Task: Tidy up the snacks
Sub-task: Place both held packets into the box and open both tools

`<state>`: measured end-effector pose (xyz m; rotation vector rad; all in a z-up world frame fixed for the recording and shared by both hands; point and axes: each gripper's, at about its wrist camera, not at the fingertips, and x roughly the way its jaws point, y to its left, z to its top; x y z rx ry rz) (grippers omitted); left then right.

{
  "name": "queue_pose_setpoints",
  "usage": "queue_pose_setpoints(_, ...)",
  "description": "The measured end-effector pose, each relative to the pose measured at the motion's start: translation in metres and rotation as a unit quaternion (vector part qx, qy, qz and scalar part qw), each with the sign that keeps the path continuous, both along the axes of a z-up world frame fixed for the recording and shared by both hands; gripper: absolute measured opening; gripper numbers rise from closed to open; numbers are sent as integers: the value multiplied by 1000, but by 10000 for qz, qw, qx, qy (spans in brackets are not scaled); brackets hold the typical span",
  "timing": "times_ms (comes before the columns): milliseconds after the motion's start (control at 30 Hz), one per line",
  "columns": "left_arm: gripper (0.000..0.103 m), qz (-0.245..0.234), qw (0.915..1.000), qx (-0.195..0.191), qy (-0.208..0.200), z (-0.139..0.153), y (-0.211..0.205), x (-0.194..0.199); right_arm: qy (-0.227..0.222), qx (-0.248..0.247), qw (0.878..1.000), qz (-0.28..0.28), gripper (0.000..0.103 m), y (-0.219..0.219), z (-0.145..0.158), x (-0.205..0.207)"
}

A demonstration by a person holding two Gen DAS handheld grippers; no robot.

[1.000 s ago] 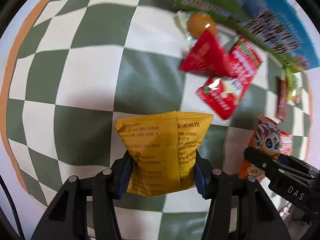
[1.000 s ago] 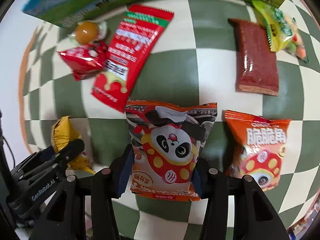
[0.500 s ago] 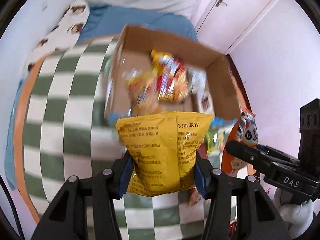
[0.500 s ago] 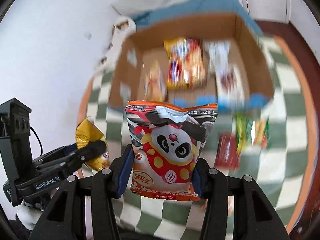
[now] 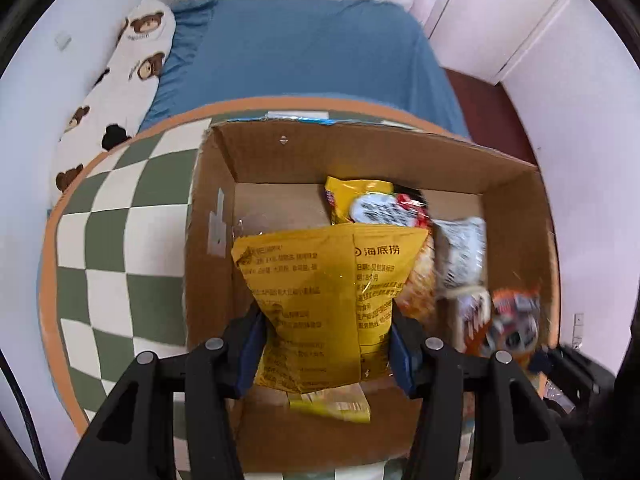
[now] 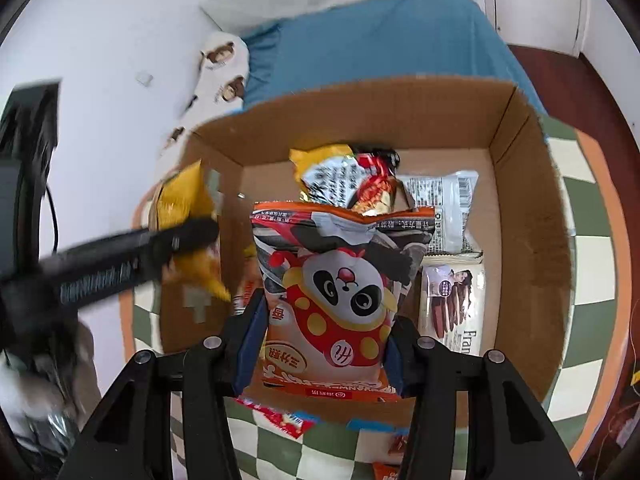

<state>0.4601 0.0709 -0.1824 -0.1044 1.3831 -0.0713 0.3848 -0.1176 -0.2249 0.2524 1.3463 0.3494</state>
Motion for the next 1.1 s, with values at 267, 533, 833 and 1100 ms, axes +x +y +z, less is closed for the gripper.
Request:
queue_pose_setpoints(267, 71, -14, 9980, 59, 631, -47, -1, 38, 893, -478, 9943, 344, 79, 13, -64, 7)
queue_pose_setpoints(533, 83, 80, 9989, 1, 452, -41, -2, 33, 842, -535, 9949, 136, 95, 4, -66, 8)
queue_pose_setpoints(833, 83, 73, 9999, -11, -73, -13, -2, -6, 226, -628, 9976, -163, 95, -19, -28, -9)
queue_pose_setpoints(1100, 83, 63, 9973, 189, -714, 12, -4, -64, -495, -911, 9941, -316, 95, -37, 12, -35)
